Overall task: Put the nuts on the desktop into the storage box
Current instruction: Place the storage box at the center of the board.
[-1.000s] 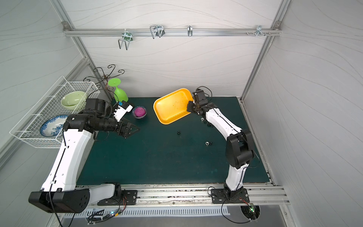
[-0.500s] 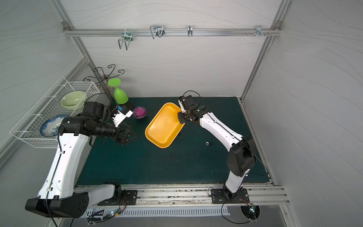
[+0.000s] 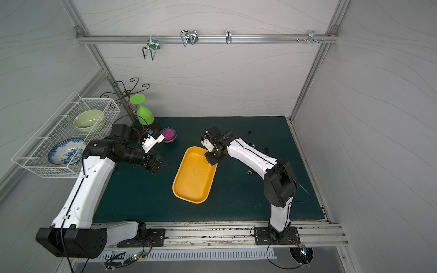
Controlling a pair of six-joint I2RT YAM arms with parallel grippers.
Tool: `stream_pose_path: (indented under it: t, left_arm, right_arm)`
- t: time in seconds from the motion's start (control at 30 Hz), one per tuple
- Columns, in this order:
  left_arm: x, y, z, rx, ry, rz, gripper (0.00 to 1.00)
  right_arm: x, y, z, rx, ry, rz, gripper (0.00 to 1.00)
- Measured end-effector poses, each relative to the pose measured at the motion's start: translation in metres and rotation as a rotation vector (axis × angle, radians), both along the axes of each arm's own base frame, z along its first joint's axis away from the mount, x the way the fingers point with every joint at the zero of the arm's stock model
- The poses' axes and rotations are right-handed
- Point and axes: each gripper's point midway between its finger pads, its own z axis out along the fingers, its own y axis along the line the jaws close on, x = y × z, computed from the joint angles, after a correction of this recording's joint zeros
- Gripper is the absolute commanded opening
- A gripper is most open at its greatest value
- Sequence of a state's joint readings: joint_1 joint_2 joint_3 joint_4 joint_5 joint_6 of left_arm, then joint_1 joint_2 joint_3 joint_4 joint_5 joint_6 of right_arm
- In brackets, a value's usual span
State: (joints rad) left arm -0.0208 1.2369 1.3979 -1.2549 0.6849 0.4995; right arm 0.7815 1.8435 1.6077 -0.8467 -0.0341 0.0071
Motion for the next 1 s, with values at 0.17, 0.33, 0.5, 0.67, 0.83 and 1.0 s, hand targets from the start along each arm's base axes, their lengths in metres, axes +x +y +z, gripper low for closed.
stream_pose_path:
  t: [0.17, 0.33, 0.5, 0.67, 0.83, 1.0]
  left_arm:
    - [0.000, 0.004, -0.019, 0.028, 0.038, 0.016, 0.99]
    - [0.003, 0.009, -0.035, 0.060, 0.050, 0.028, 0.99]
    - [0.006, 0.015, -0.045, 0.102, 0.047, 0.046, 0.99]
    - [0.007, 0.018, -0.047, 0.119, 0.046, 0.052, 0.99]
    - [0.006, 0.018, -0.050, 0.122, 0.050, 0.053, 0.99]
    - [0.005, 0.018, -0.051, 0.122, 0.050, 0.053, 0.99]
  right_arm:
    - [-0.008, -0.003, -0.015, -0.054, 0.041, 0.072, 0.00]
    - [-0.009, 0.012, -0.036, -0.110, 0.065, 0.129, 0.00]
    - [-0.020, 0.016, -0.072, -0.182, 0.111, 0.174, 0.00]
    - [-0.023, 0.018, -0.089, -0.212, 0.147, 0.182, 0.00]
    - [-0.022, 0.020, -0.094, -0.219, 0.155, 0.181, 0.00]
    - [-0.018, 0.024, -0.100, -0.224, 0.161, 0.175, 0.00]
